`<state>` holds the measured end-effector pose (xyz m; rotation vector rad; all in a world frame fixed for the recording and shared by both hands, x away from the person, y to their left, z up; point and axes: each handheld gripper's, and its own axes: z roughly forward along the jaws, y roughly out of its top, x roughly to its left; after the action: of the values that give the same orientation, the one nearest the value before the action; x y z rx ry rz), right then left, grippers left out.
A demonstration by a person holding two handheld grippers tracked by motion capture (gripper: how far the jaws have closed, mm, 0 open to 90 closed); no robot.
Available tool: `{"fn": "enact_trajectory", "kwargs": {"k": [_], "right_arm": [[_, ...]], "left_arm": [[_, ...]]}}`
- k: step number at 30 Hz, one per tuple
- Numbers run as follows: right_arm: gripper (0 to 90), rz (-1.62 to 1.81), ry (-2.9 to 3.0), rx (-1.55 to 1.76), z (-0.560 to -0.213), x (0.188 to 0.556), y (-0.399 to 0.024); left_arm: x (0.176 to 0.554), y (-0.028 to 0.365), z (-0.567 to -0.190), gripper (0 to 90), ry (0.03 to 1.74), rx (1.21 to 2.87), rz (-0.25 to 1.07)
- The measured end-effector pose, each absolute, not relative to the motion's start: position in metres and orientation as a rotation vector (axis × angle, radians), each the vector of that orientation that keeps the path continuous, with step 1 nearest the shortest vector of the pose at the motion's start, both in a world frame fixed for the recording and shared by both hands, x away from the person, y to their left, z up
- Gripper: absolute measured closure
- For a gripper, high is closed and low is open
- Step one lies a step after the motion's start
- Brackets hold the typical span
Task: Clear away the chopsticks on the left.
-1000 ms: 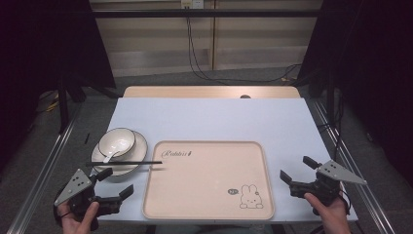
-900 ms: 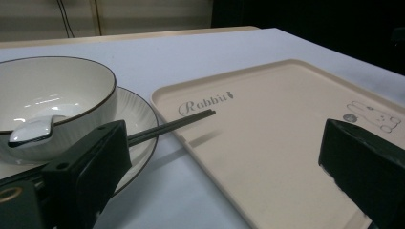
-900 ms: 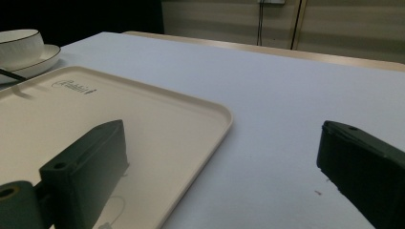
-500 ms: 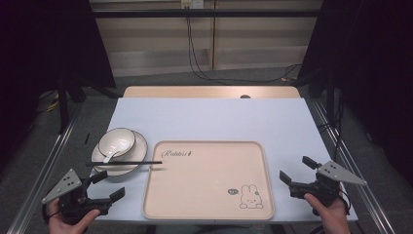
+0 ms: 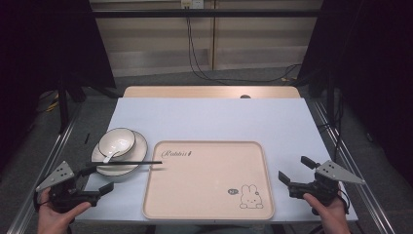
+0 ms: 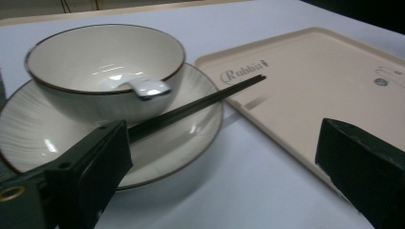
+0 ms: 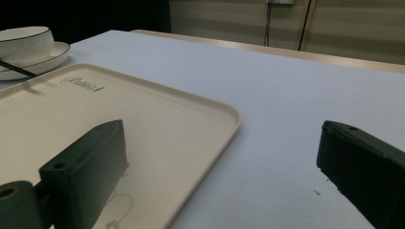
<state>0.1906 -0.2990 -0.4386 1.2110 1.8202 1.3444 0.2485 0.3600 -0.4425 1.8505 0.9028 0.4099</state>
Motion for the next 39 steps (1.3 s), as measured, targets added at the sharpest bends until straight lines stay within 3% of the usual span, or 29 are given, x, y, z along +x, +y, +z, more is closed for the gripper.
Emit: {"fn": "enact_trajectory", "kwargs": {"k": [6,7,9,12,15,20,29,36,39], "right_arm": [[2.7,1.343,1.818,1.208,-0.439,0.191,-0.299],[2.7,1.343,1.823,1.204,-0.439,0.191,-0.299],[2.7,1.344,1.823,1.203,-0.439,0.191,-0.299],[2.7,1.344,1.823,1.204,-0.439,0.191,-0.299],[2.7,1.342,1.826,1.204,-0.439,0.191,-0.298],[3.0,1.345,1.828,1.204,-0.439,0.192,-0.299],[3.1,1.349,1.830,1.203,-0.439,0.192,-0.299],[3.5,1.350,1.841,1.199,-0.439,0.192,-0.298],[3.7,1.350,1.841,1.198,-0.439,0.192,-0.298]], "left_arm": [[0.262,0.366,-0.444,10.9,0.876,1.887,0.438],[0.268,0.368,-0.446,19.1,0.866,1.912,0.461],[0.273,0.371,-0.448,24.7,0.867,1.924,0.448],[0.281,0.374,-0.451,41.1,0.853,1.974,0.431],[0.287,0.375,-0.452,51.2,0.842,1.987,0.438],[0.296,0.376,-0.454,59.7,0.823,2.032,0.448],[0.302,0.374,-0.455,62.1,0.789,2.080,0.461],[0.302,0.373,-0.455,58.0,0.767,2.092,0.468],[0.302,0.372,-0.455,61.5,0.737,2.120,0.465]]}}
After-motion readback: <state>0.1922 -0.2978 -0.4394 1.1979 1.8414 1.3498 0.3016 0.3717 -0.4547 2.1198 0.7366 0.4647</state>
